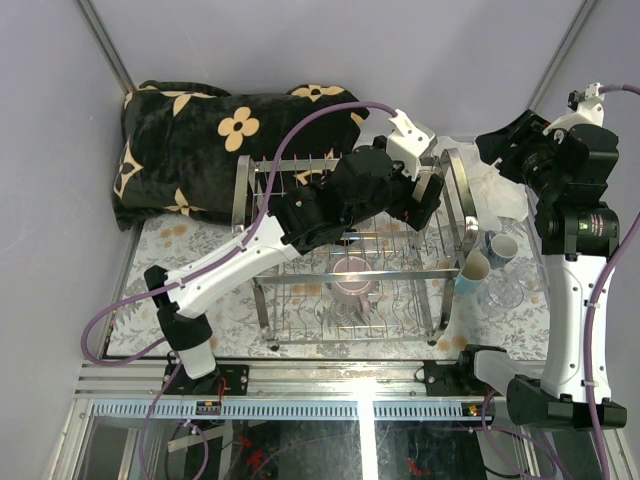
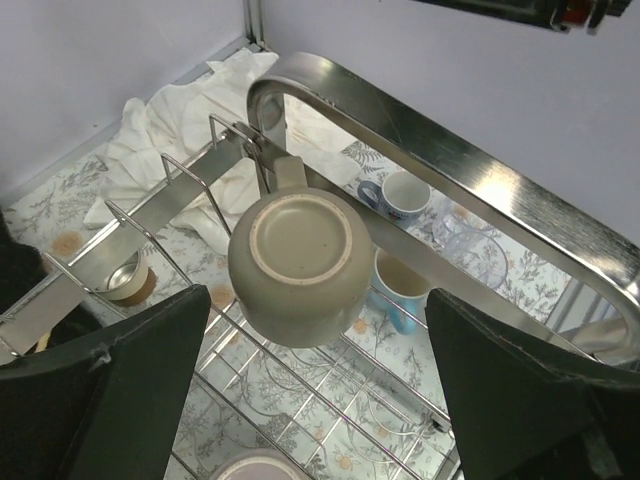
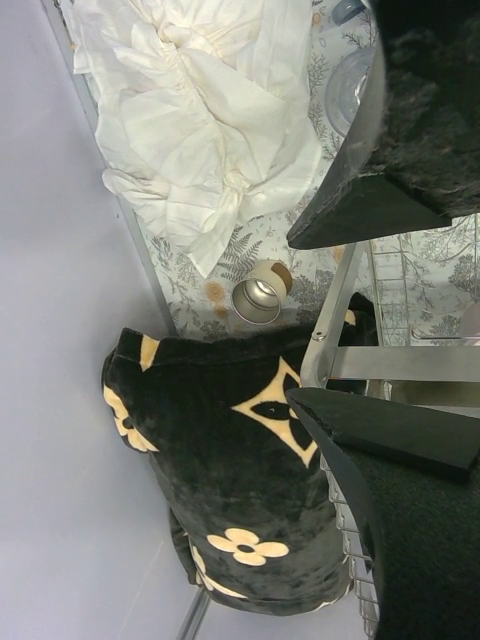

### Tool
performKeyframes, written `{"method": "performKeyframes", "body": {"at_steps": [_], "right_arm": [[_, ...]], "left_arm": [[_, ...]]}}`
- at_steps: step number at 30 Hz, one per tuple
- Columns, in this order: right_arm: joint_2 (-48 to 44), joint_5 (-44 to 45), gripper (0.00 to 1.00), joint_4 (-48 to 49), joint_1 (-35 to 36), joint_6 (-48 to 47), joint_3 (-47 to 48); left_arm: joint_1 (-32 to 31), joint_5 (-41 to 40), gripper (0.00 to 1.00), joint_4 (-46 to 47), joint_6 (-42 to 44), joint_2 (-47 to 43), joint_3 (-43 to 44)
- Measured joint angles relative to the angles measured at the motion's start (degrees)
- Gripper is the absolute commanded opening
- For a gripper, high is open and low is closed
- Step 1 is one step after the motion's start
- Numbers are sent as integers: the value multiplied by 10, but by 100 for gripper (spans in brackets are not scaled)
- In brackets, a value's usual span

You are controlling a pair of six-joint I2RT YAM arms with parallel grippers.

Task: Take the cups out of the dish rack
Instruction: Unload the cup from the dish rack.

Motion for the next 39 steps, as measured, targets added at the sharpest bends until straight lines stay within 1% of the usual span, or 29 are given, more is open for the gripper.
{"method": "performKeyframes", "body": {"at_steps": [8,23,37,39], "right_arm": [[-3,-2,65,0,0,2,0],[-3,-3,65,0,0,3,0],[-3,-3,65,0,0,3,-2],[-3,-3,65,0,0,3,-2]], "left_arm": [[-1,-29,89,23,3,1,-1],[-1,-46,88,36,13,38,-2],[-2,-64,72,51,15,40,-10],[-2,-65,71,53,16,40,-11]]}}
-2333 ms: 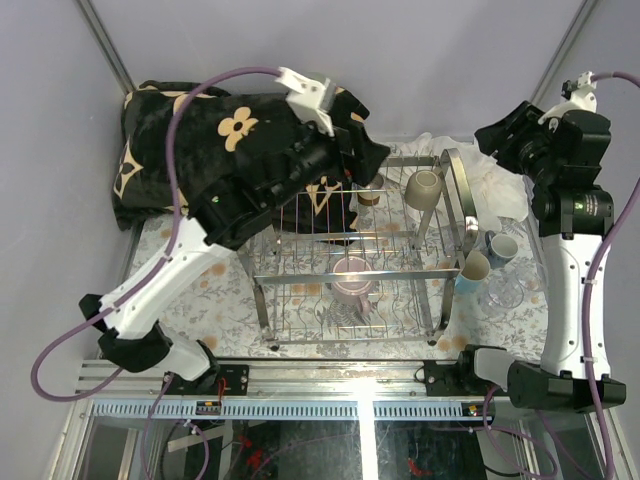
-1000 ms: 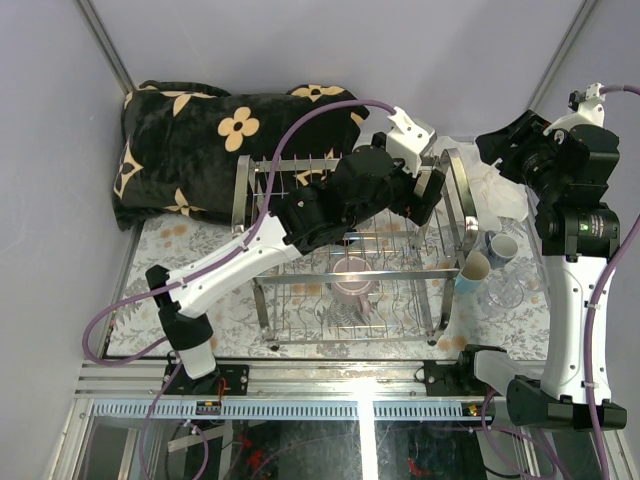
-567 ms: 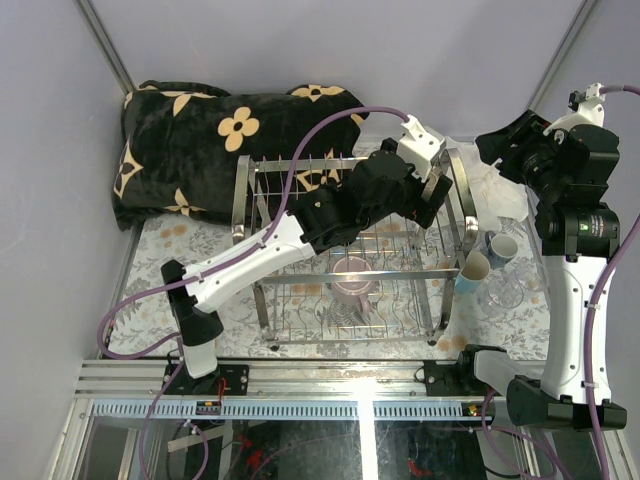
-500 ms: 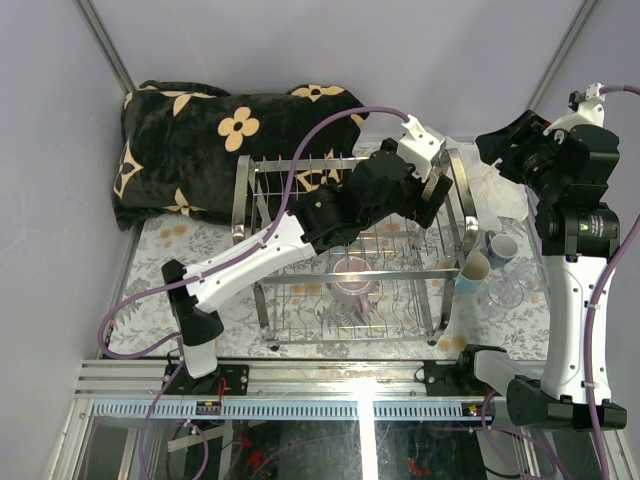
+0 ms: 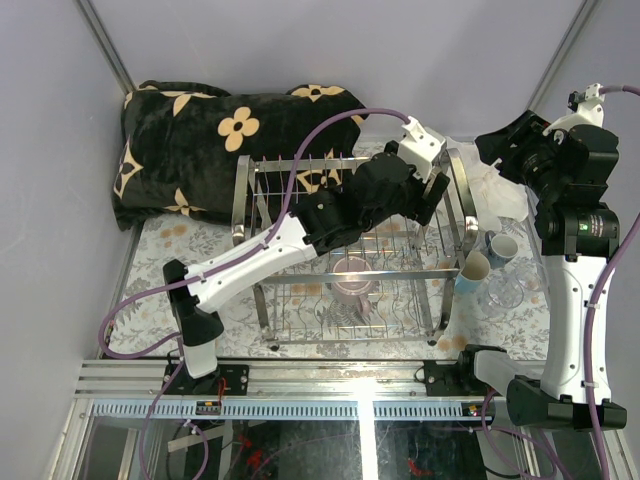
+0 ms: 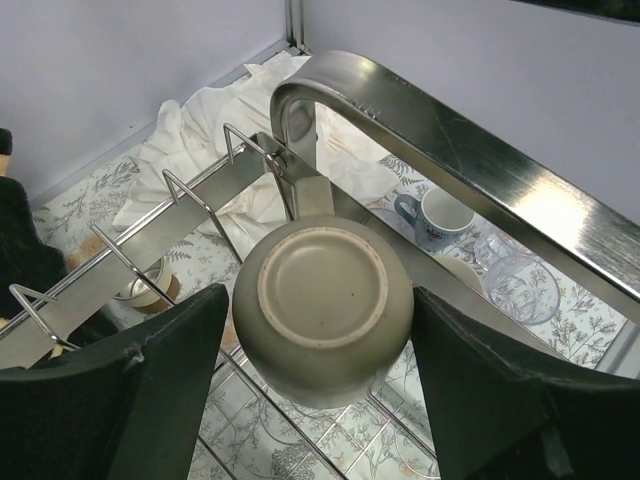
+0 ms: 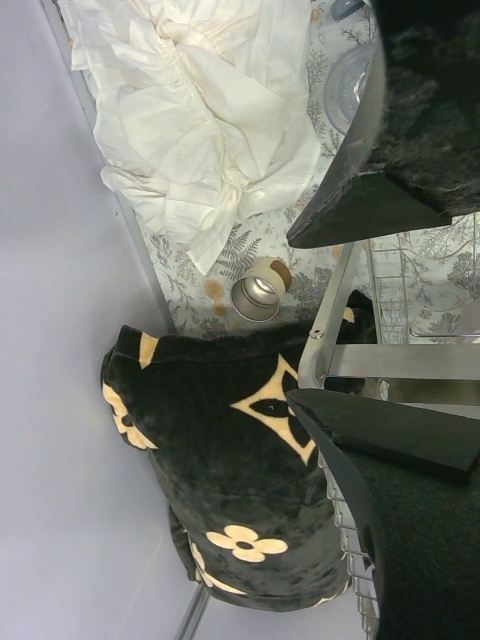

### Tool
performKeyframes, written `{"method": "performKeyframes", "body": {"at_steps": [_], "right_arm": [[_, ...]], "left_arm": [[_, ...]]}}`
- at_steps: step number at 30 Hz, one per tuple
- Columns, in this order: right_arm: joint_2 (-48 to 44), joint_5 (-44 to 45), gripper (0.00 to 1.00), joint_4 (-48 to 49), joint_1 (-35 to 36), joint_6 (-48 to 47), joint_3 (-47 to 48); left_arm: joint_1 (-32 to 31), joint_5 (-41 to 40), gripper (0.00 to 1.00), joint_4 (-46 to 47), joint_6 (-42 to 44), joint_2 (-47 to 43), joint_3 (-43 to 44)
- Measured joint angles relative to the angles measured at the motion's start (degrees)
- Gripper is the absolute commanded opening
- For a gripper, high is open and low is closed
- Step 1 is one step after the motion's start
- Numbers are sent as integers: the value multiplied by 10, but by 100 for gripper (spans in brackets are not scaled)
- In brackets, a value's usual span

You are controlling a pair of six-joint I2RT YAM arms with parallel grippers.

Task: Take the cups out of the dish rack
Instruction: Unload the cup from the dish rack.

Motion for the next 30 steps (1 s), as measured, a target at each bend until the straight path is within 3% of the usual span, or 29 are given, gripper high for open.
{"method": "performKeyframes", "body": {"at_steps": [6,12,15,17,22,25,30], "right_arm": [[0,-3,65,0,0,1,0],[0,-4,65,0,0,1,0],[0,-4,65,0,0,2,0],[0,-4,65,0,0,2,0],[0,-5,65,0,0,2,0],[0,-7,65,0,0,2,0],[0,-9,65,1,0,3,-4]], "left_arm": [[0,-2,78,3,2,1,-3],[0,-3,75,6,3,2,-9],[0,-3,61,7,3,2,-9],[-1,-3,46,7,4,2,-9],[-3,-3,38,10,10,2,-9],[-3,-3,19,12,10,2,-11],[-3,-3,0,23,10,2,-17]]}}
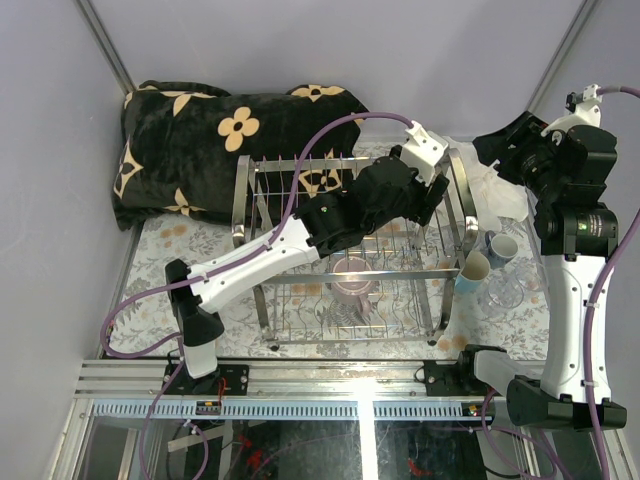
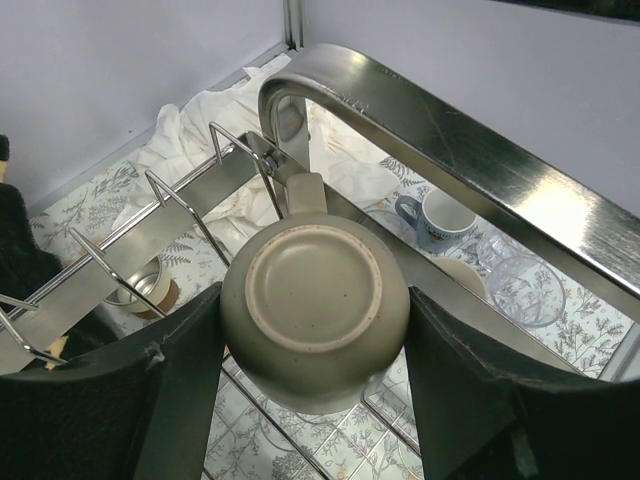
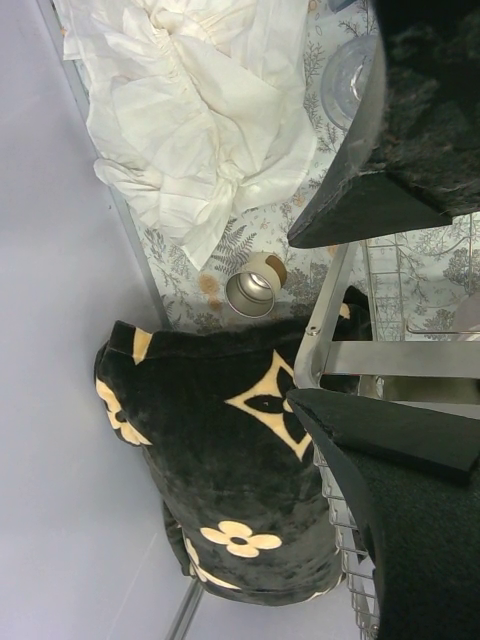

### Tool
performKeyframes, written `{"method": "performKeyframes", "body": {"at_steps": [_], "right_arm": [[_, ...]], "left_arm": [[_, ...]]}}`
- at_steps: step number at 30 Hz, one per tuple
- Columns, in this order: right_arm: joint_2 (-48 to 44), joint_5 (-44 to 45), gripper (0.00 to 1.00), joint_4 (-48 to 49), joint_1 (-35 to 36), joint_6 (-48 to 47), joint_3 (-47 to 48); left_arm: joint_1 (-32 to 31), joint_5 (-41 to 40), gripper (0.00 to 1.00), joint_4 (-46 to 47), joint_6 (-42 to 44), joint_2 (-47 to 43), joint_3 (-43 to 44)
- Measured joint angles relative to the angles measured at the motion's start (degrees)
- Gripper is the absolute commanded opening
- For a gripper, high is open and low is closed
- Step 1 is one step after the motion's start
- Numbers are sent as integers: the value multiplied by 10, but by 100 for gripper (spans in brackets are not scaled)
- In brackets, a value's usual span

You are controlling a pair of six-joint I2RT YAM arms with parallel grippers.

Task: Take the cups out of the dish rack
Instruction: Unload the cup from the dish rack, then place the cup at the center of the board.

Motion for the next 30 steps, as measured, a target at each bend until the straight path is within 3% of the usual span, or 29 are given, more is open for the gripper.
{"method": "performKeyframes", "body": {"at_steps": [11,20,25,30], "right_arm": [[0,0,65,0,0,2,-3],[0,-1,65,0,0,2,-3],[0,-11,65,2,0,4,-3],[-3,-77,63,37,0,20,-3]], "left_arm": [[0,2,0,0,-20,-22,-21],[7,5,0,0,-73,-93,-50],[38,36,0,17,-135,-142,-70],[83,72,0,46,-200,-191,-120]]}}
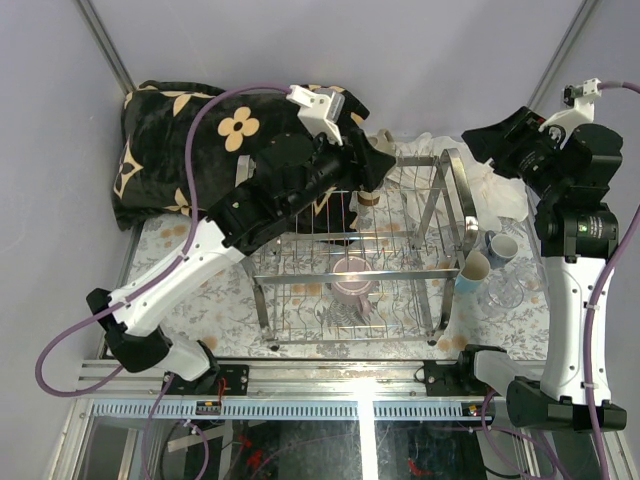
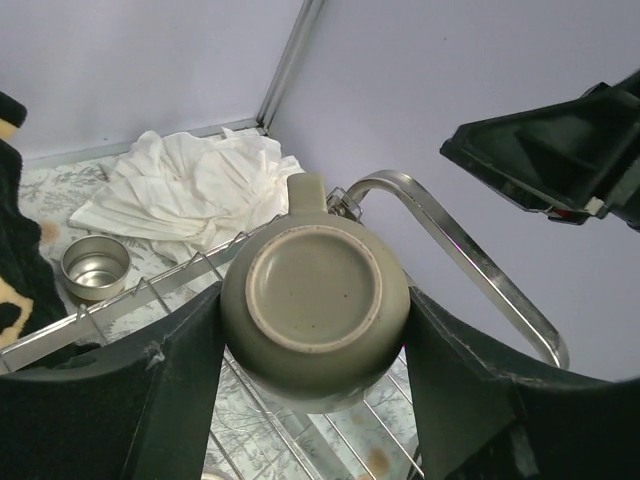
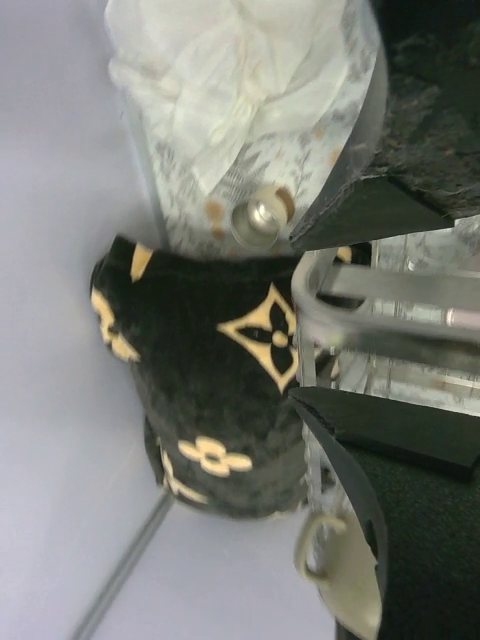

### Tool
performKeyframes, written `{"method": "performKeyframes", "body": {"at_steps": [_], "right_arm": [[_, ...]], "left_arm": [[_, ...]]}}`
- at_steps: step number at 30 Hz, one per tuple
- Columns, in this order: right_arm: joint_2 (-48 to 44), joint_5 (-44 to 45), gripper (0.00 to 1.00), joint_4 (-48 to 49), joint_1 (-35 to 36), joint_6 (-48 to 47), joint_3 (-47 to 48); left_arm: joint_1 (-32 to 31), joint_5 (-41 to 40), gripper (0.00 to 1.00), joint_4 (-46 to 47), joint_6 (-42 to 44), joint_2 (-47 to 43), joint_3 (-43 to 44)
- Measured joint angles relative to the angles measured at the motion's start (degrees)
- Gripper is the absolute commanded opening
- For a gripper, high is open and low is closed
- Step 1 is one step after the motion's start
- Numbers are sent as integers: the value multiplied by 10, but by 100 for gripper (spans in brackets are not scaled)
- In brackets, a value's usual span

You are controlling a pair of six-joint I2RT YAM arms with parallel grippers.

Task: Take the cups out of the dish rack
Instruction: Place the cup at the center of the board.

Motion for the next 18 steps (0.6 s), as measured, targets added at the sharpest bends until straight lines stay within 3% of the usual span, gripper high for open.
{"method": "performKeyframes", "body": {"at_steps": [6,10,18], "right_arm": [[-6,-129,61,107,1,69,-6],[-7,-214,59,231,2,159,-35],[-20,-275,57,382,16,289,-106]], "left_arm": [[28,36,0,55,-60,-37,-68],[33,45,0,80,-87,-49,-99],[37,36,0,154,-129,-94,-163]]}}
